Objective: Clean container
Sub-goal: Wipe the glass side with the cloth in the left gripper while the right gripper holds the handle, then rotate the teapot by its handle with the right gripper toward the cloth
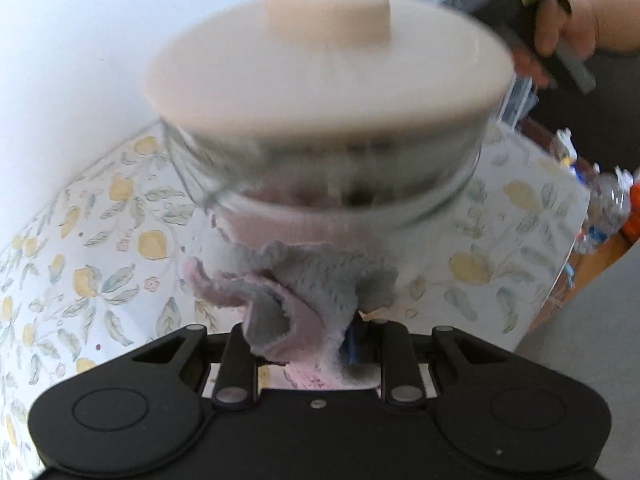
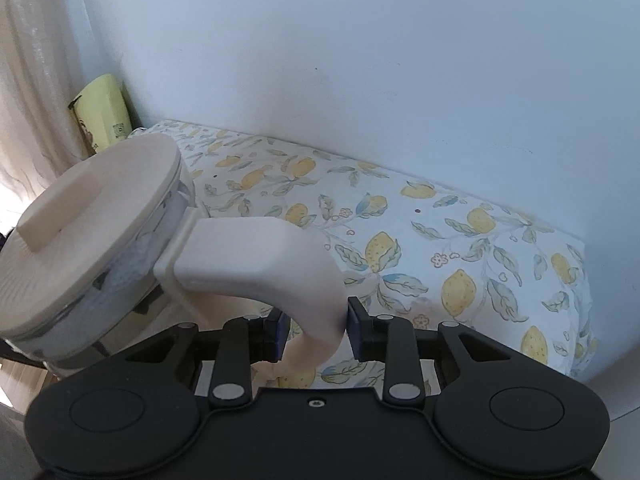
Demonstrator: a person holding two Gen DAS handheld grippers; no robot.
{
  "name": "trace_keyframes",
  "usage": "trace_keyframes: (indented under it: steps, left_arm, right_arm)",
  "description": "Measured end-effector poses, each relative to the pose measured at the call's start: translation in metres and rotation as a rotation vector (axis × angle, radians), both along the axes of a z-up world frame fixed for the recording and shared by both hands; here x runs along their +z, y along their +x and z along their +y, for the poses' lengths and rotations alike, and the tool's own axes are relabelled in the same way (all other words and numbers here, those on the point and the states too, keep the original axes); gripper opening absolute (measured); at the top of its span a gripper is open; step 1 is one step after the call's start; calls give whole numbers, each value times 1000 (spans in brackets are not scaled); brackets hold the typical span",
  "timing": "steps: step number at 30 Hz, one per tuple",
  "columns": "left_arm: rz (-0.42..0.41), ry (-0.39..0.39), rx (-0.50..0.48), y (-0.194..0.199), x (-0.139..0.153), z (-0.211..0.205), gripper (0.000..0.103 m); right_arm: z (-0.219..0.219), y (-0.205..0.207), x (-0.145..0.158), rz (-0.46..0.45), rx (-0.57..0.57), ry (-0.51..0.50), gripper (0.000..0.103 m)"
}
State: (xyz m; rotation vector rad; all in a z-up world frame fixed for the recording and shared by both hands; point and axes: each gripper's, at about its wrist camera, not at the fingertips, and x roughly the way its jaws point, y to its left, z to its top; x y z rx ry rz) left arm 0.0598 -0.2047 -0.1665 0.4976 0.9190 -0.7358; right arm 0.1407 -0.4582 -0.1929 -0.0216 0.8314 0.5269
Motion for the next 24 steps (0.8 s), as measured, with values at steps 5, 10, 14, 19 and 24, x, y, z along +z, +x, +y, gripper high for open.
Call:
trace_keyframes:
  steps: [5,10,14,19,24]
  left_arm:
    - [-22,-10,21,-4,23,4,23]
    - [-24,-22,56,-6,34,5,23]
    - [-16,-26,78,-9,40,-1,23]
    - [-17,-23,84,-12,34,-9,23]
    - [-25,-12,77,-14,34,-13,24]
  right_arm:
    - [-4,-3,3,-19,35,-1,34]
    - [-2,-9,12,-61,90,-50,36]
    - [1,-13,24,-109,188,-133,38]
    - [16,-18,46,-168,384,-310,45]
    - [41,-21,66,-209,596,-477,50]
